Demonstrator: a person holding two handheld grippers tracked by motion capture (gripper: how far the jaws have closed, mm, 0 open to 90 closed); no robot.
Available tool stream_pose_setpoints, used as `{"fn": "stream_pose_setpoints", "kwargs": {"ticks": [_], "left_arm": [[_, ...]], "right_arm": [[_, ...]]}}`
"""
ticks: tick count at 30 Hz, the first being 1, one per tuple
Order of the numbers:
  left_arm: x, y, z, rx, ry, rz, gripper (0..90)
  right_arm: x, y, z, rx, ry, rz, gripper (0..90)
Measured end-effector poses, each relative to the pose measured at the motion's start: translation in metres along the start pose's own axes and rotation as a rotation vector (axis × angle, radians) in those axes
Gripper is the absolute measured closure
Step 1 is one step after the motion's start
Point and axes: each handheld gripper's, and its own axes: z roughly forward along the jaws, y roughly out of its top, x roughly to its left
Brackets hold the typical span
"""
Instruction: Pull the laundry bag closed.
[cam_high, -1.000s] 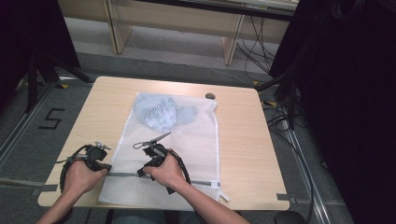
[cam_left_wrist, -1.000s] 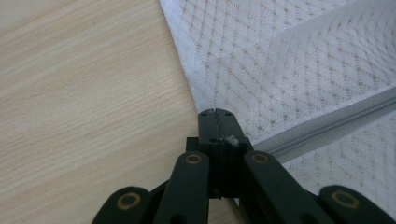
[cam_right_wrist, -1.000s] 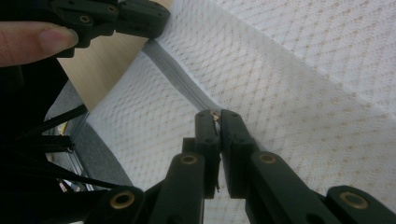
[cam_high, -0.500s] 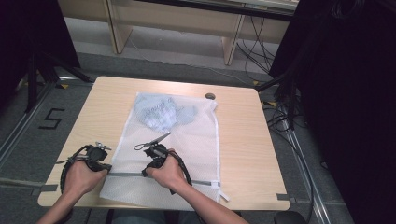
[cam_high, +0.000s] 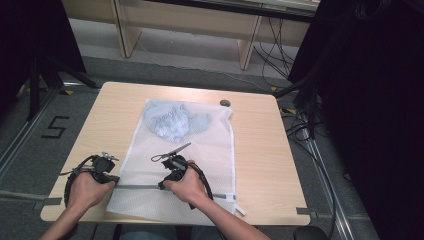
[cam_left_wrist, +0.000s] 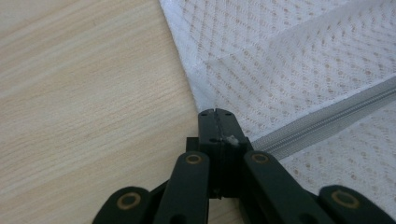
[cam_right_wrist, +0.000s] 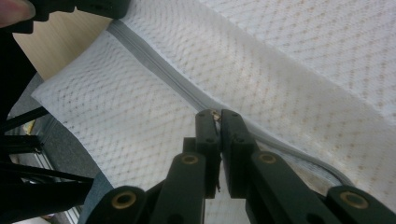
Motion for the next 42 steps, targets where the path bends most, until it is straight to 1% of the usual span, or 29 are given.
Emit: {"fn": "stream_pose_setpoints", "kwargs": {"ticks": [1,2,3,5,7,8,9,10,11,12,14,15,16,17,18,21,23,24,26,28,32,33,34,35,36,39,40,41,42], "left_arm": [[0.000,0.000,0.000,0.001,0.001,0.003,89.8],[0.000,-0.001,0.001,-0.009,-0.001,-0.001,89.8],[0.000,-0.001,0.000,-0.006,0.004,-0.003,89.8],[-0.001,0.000,0.001,-0.010,0.009,-0.012,89.7],[-0.001,0.000,0.001,-0.010,0.005,-0.013,89.8],[-0.001,0.000,0.002,-0.021,0.001,-0.018,89.8],[-0.001,0.000,0.002,-0.021,0.000,-0.014,89.8],[-0.001,0.000,0.001,-0.011,0.006,-0.016,89.8],[-0.001,0.000,0.000,-0.003,0.007,-0.003,89.8],[-0.001,0.000,0.000,-0.003,0.007,-0.003,89.8],[-0.001,0.000,0.000,-0.002,0.002,-0.005,89.8],[-0.001,0.000,0.001,-0.006,0.004,-0.011,89.8],[0.000,0.000,0.000,0.002,0.004,0.002,89.7],[-0.001,0.000,0.000,-0.001,0.008,-0.002,89.7],[-0.001,0.000,0.000,-0.001,0.008,-0.002,89.7],[-0.001,0.000,0.000,-0.004,0.009,-0.003,89.7],[-0.001,-0.001,0.000,-0.015,0.008,-0.008,89.7],[0.000,-0.001,0.000,-0.001,0.001,-0.003,89.8],[0.001,-0.001,0.000,0.000,-0.001,0.001,89.8],[0.001,-0.001,0.000,-0.002,-0.002,0.001,89.7],[0.000,0.000,0.001,-0.009,-0.002,-0.007,89.8],[-0.001,0.000,0.001,-0.010,0.008,-0.014,89.8],[-0.001,0.000,0.001,-0.010,0.005,-0.014,89.8],[-0.001,0.000,0.000,-0.007,0.006,-0.011,89.8],[-0.001,0.000,0.000,-0.006,0.006,-0.010,89.8],[0.000,0.000,0.000,0.002,0.001,0.000,89.8],[0.000,-0.001,0.001,-0.015,-0.002,-0.006,89.8],[0.000,0.000,0.000,0.002,0.000,-0.002,89.8],[0.000,0.000,0.000,0.000,-0.002,-0.003,89.8]], "right_arm": [[0.000,0.000,-0.002,0.004,-0.026,-0.016,87.2],[0.001,-0.001,-0.003,0.000,-0.039,-0.006,87.2],[0.000,-0.002,-0.004,-0.003,-0.035,-0.018,87.2],[0.001,-0.002,-0.006,0.004,-0.043,-0.014,87.2],[0.001,-0.003,-0.006,0.015,-0.048,-0.012,87.2],[0.001,-0.003,-0.006,0.015,-0.048,-0.012,87.2],[-0.001,-0.003,-0.007,0.016,-0.029,-0.023,87.2],[-0.001,-0.002,-0.007,0.009,-0.033,-0.049,87.2],[0.000,-0.003,-0.007,0.006,-0.040,-0.040,87.2],[0.000,-0.003,-0.007,0.012,-0.024,-0.044,87.2],[0.000,-0.003,-0.008,0.015,-0.030,-0.042,87.2],[0.000,-0.003,-0.008,0.016,-0.023,-0.039,87.1],[0.000,-0.003,-0.008,0.015,-0.021,-0.039,87.1],[0.000,-0.003,-0.008,0.015,-0.019,-0.030,87.1],[-0.001,-0.003,-0.008,0.002,-0.007,-0.042,87.1],[0.000,-0.003,-0.008,0.004,0.000,-0.037,87.1],[-0.001,-0.003,-0.007,0.006,-0.007,-0.044,87.2],[-0.001,-0.004,-0.008,0.009,-0.045,-0.038,87.2],[-0.003,-0.004,-0.007,-0.001,-0.047,-0.044,87.1],[-0.006,-0.006,-0.009,0.008,-0.049,-0.027,87.2],[-0.005,-0.008,-0.010,0.001,-0.052,-0.025,87.2],[-0.006,-0.008,-0.011,0.009,-0.026,-0.033,87.1],[-0.006,-0.008,-0.011,0.003,-0.005,-0.015,87.1],[-0.007,-0.008,-0.011,0.000,-0.003,-0.033,87.1],[-0.007,-0.007,-0.012,-0.004,-0.046,-0.036,87.1],[-0.007,-0.008,-0.013,0.003,-0.047,-0.019,87.1],[-0.007,-0.008,-0.013,0.000,-0.041,-0.017,87.2],[-0.011,-0.009,-0.013,-0.009,0.009,-0.026,87.1],[-0.010,-0.010,-0.014,-0.003,-0.045,-0.024,87.1]]}}
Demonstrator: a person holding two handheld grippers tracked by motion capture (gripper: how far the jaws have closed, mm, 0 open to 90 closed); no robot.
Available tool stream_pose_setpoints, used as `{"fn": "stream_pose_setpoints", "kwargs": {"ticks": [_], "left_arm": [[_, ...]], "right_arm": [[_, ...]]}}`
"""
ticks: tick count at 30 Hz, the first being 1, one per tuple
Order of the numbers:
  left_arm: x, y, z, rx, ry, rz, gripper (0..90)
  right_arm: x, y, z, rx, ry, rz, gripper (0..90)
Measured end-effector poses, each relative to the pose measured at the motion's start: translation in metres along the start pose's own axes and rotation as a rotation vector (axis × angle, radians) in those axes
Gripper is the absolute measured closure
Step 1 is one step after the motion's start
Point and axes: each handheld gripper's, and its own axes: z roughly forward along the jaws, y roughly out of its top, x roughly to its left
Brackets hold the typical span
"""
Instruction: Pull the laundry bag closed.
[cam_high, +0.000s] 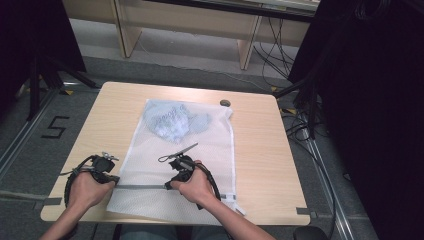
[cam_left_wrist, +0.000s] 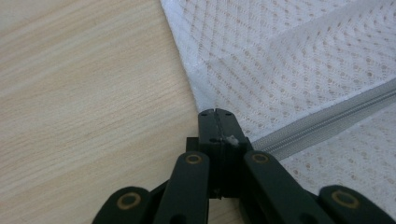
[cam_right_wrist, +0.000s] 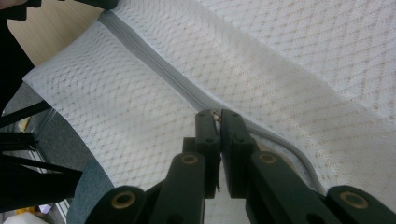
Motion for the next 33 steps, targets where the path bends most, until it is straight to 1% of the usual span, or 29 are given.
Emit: {"fn": "stream_pose_setpoints", "kwargs": {"ticks": [1,2,3,4,6,7,10,11,12,13,14,17,18,19,20,21,22,23,24,25,26,27,28,29,30,33], "left_arm": [[0.000,0.000,0.000,0.000,0.000,0.000,89.8],[0.000,0.000,0.000,0.000,0.002,0.000,89.8],[0.000,0.000,0.000,0.001,0.003,0.001,89.8],[0.000,0.000,0.000,0.001,0.003,0.000,89.8],[0.000,0.000,0.000,0.000,0.002,0.001,89.8],[0.000,0.000,0.001,-0.013,0.000,-0.002,89.7],[0.000,0.000,0.000,0.003,0.002,0.002,89.8],[0.000,0.000,0.000,0.003,0.002,0.001,89.8],[0.000,0.000,0.000,0.002,0.002,0.001,89.8],[0.000,0.000,0.000,0.002,-0.001,0.001,89.8],[0.000,0.000,0.000,0.002,-0.001,0.001,89.8],[0.000,0.000,0.000,0.002,0.003,0.001,89.8],[0.000,0.000,0.000,0.003,0.003,0.001,89.7],[0.000,0.000,0.001,-0.007,0.000,-0.001,89.8],[0.000,0.000,0.001,-0.007,0.000,-0.001,89.8],[0.000,0.000,0.000,0.005,0.003,0.001,89.8],[0.000,0.000,0.000,0.005,0.003,0.001,89.7],[0.000,0.000,0.000,0.003,0.002,0.001,89.7],[-0.001,0.000,0.001,-0.019,0.003,-0.003,89.8],[-0.001,0.000,0.001,-0.019,0.003,-0.003,89.8],[-0.001,0.000,0.001,-0.016,0.002,-0.003,89.8],[-0.001,0.000,0.001,-0.016,0.002,-0.003,89.8],[-0.001,0.000,0.000,0.000,0.004,-0.003,89.8],[-0.001,0.000,0.000,0.000,0.004,-0.003,89.8],[-0.002,0.000,0.001,-0.011,0.008,-0.014,89.8],[-0.001,0.000,0.001,-0.009,0.008,-0.012,89.8]], "right_arm": [[0.000,0.000,0.000,0.000,0.000,0.000,87.1],[-0.002,0.000,0.000,-0.001,0.017,-0.002,87.1],[-0.002,0.000,0.000,-0.001,0.017,-0.002,87.1],[-0.001,-0.001,-0.001,0.003,0.004,0.005,87.1],[-0.002,-0.001,-0.003,-0.004,0.000,0.001,87.1],[-0.002,-0.001,-0.004,0.001,0.000,0.006,87.1],[-0.003,-0.002,-0.005,-0.004,-0.005,-0.003,87.1],[-0.003,-0.002,-0.004,-0.002,-0.016,0.006,87.1],[-0.003,-0.002,-0.004,-0.002,-0.016,0.006,87.1],[-0.003,-0.002,-0.005,0.000,-0.011,-0.005,87.1],[-0.003,-0.003,-0.005,0.000,-0.003,0.000,87.1],[-0.005,-0.003,-0.007,-0.004,-0.011,-0.004,87.1],[-0.006,-0.003,-0.007,-0.005,-0.006,-0.005,87.1],[-0.005,-0.004,-0.008,0.006,-0.018,0.013,87.1],[-0.005,-0.004,-0.008,0.006,-0.018,0.013,87.1],[-0.007,-0.004,-0.008,0.001,-0.021,0.002,87.1],[-0.007,-0.004,-0.009,0.001,-0.015,0.007,87.1],[-0.007,-0.004,-0.009,0.001,-0.015,0.007,87.1],[-0.008,-0.005,-0.009,-0.002,-0.016,0.009,87.1],[-0.008,-0.005,-0.009,-0.014,-0.013,0.015,87.1],[-0.009,-0.005,-0.009,-0.011,-0.021,0.011,87.1],[-0.009,-0.005,-0.009,-0.014,-0.021,0.017,87.1],[-0.008,-0.005,-0.010,-0.017,-0.015,0.015,87.1],[-0.008,-0.005,-0.010,-0.017,-0.015,0.015,87.1],[-0.010,-0.005,-0.011,-0.010,-0.014,0.010,87.1],[-0.011,-0.006,-0.012,-0.013,-0.016,0.006,87.1]]}}
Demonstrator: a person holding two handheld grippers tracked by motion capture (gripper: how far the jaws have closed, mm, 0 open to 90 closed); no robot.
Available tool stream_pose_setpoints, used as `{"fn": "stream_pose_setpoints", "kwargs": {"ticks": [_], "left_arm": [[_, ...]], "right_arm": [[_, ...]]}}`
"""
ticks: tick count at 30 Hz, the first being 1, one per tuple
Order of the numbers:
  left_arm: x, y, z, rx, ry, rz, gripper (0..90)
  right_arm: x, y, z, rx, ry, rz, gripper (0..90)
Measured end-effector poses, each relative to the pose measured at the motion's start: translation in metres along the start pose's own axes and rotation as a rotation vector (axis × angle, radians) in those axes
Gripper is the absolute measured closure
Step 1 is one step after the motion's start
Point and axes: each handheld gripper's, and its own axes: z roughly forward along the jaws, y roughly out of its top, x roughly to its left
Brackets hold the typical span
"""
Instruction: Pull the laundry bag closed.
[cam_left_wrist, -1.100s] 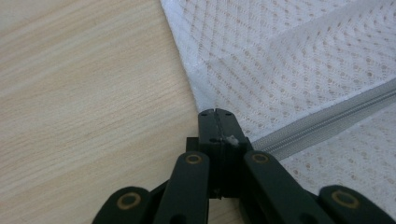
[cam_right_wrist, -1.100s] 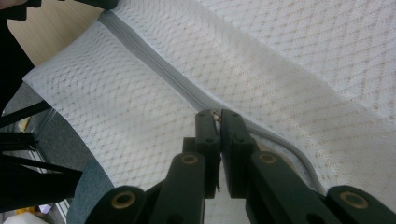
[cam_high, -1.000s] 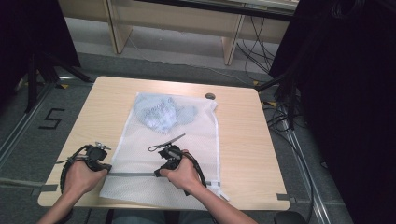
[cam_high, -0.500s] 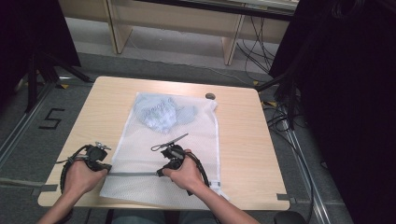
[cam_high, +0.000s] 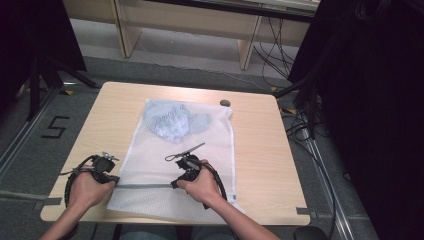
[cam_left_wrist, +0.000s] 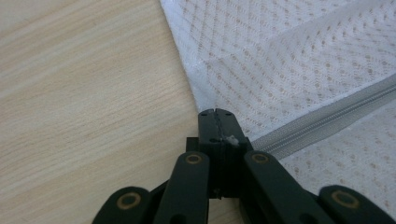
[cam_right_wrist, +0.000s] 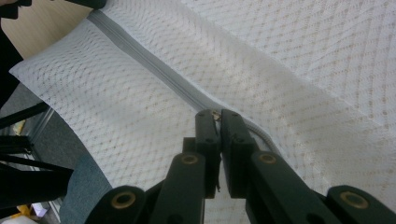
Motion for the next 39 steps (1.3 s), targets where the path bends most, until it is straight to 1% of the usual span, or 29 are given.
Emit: {"fn": "stream_pose_setpoints", "kwargs": {"ticks": [1,2,4,5,6,7,10,11,12,13,14,15,16,18,19,22,23,24,25,26,27,28,29,30,31,32,33,36,39], "left_arm": [[0.000,0.000,0.000,-0.002,0.000,-0.003,89.8],[0.000,0.000,0.000,-0.001,0.000,-0.002,89.8],[0.000,0.000,0.000,0.004,-0.003,0.006,89.8],[0.001,0.000,-0.001,0.012,-0.003,0.016,89.8],[0.000,-0.001,0.002,-0.024,-0.003,-0.008,89.8],[0.000,0.000,-0.001,0.007,-0.003,0.007,89.8],[0.000,0.000,0.001,-0.016,-0.003,-0.005,89.8],[0.000,-0.001,0.002,-0.021,-0.005,-0.003,89.8],[0.001,-0.001,0.000,-0.004,-0.006,0.015,89.8],[0.000,-0.001,0.001,-0.014,-0.006,0.005,89.8],[0.000,-0.001,0.001,-0.014,-0.006,0.005,89.8],[0.000,-0.001,0.002,-0.023,-0.002,-0.008,89.8],[0.001,0.000,0.000,0.004,-0.006,0.016,89.8],[0.001,0.000,0.000,0.007,-0.006,0.013,89.8],[0.000,0.000,0.001,-0.009,-0.001,-0.004,89.8],[0.001,-0.001,0.001,-0.007,-0.009,0.009,89.7],[0.000,-0.001,0.002,-0.022,-0.003,-0.007,89.8],[0.000,-0.001,0.002,-0.022,-0.003,-0.007,89.8],[0.001,0.000,-0.001,0.013,0.000,0.014,89.8],[0.001,0.000,-0.001,0.014,0.000,0.015,89.8],[0.001,0.000,-0.001,0.014,-0.001,0.015,89.8],[0.001,0.000,-0.001,0.014,-0.001,0.015,89.8],[0.001,0.000,-0.001,0.015,-0.001,0.015,89.8],[0.001,0.000,-0.001,0.015,-0.001,0.015,89.8],[0.001,0.000,-0.001,0.014,-0.001,0.015,89.8],[0.001,0.000,-0.001,0.014,-0.001,0.015,89.8],[0.001,0.000,-0.001,0.014,-0.001,0.014,89.8],[0.000,0.000,0.000,0.004,-0.002,0.004,89.8],[0.000,0.000,0.000,0.005,-0.002,0.005,89.8]], "right_arm": [[0.001,0.000,-0.001,0.020,-0.001,0.031,87.1],[0.000,-0.001,-0.001,0.005,-0.004,0.007,87.1],[0.000,-0.001,0.000,-0.004,-0.001,0.014,87.1],[-0.001,-0.001,-0.001,0.002,-0.007,0.004,87.1],[0.000,-0.002,-0.002,0.004,-0.003,0.019,87.1],[-0.002,-0.002,-0.002,-0.001,-0.007,0.009,87.1],[-0.003,-0.002,-0.003,0.001,-0.006,0.013,87.1],[-0.003,-0.003,-0.003,-0.003,-0.013,0.011,87.1],[-0.003,-0.003,-0.004,0.001,0.000,0.016,87.1],[-0.004,-0.003,-0.004,-0.001,-0.007,-0.002,87.1],[-0.003,-0.004,-0.003,-0.016,-0.002,0.021,87.1],[-0.003,-0.004,-0.003,-0.016,-0.002,0.021,87.1],[-0.005,-0.004,-0.005,0.000,-0.013,0.012,87.1],[-0.005,-0.004,-0.006,-0.003,-0.007,0.015,87.1],[-0.005,-0.004,-0.007,-0.004,-0.008,0.022,87.1],[-0.007,-0.005,-0.007,-0.001,-0.015,0.014,87.1],[-0.007,-0.006,-0.008,0.001,-0.017,0.023,87.2],[-0.007,-0.006,-0.008,0.001,-0.017,0.023,87.2],[-0.008,-0.006,-0.009,-0.003,-0.022,0.025,87.1],[-0.009,-0.007,-0.010,0.002,-0.037,0.032,87.1],[-0.010,-0.007,-0.010,0.000,-0.036,0.014,87.1],[-0.010,-0.007,-0.010,0.000,-0.036,0.014,87.1],[-0.008,-0.007,-0.011,0.006,-0.025,0.044,87.1],[-0.008,-0.007,-0.011,0.006,-0.025,0.044,87.1],[-0.010,-0.007,-0.012,-0.002,-0.024,0.025,87.1],[-0.010,-0.007,-0.012,-0.002,-0.024,0.025,87.1],[-0.011,-0.007,-0.013,0.011,-0.039,0.046,87.1],[-0.011,-0.008,-0.014,0.009,-0.027,0.032,87.1],[-0.011,-0.010,-0.013,-0.002,-0.026,0.037,87.1]]}}
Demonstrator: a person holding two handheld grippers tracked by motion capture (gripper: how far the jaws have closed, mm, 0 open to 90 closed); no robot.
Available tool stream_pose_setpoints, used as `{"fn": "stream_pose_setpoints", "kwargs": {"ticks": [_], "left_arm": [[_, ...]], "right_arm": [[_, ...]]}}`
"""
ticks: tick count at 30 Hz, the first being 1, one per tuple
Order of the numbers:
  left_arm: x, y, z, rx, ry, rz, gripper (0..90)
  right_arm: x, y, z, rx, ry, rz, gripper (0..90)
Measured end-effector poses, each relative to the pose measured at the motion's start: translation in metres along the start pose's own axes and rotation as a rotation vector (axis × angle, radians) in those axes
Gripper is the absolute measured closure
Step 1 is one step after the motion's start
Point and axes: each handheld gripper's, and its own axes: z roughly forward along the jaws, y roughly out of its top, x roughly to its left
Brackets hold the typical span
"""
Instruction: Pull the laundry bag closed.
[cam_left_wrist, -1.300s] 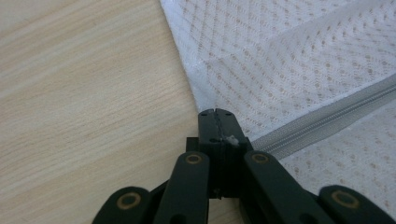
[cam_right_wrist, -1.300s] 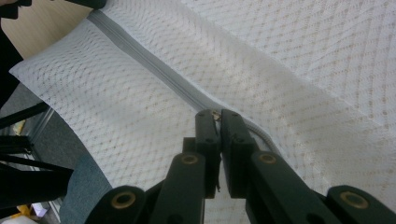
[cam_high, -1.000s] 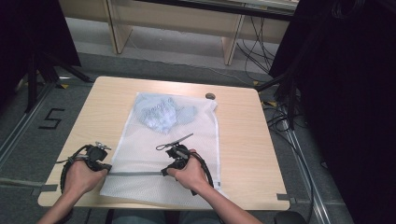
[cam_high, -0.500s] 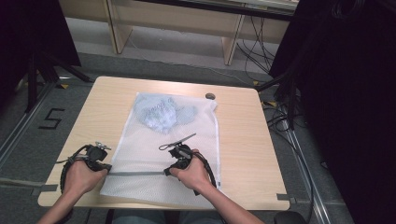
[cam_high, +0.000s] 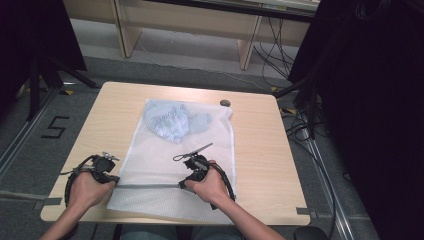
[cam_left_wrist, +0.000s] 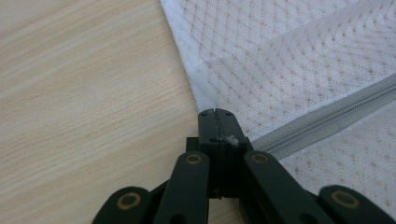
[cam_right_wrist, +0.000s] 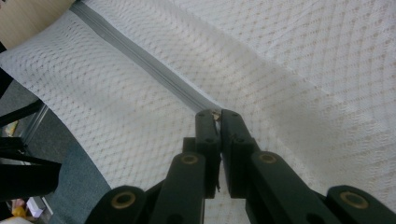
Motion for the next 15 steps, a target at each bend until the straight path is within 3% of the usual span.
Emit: {"fn": "stream_pose_setpoints", "kwargs": {"ticks": [8,12,13,15], "left_arm": [[0.0004,0.0000,-0.0003,0.004,0.000,0.006,89.8],[0.0010,0.0000,-0.0007,0.009,0.002,0.011,89.8],[0.0010,0.0001,-0.0006,0.009,0.001,0.011,89.8],[0.0010,0.0002,-0.0007,0.010,0.001,0.010,89.8]], "right_arm": [[-0.0018,-0.0012,-0.0044,0.020,-0.013,0.013,87.1],[-0.0037,-0.0025,-0.0042,0.001,-0.012,0.009,87.1],[-0.0043,-0.0030,-0.0061,0.020,-0.008,0.015,87.1],[-0.0063,-0.0037,-0.0058,0.012,-0.011,-0.010,87.1]]}}
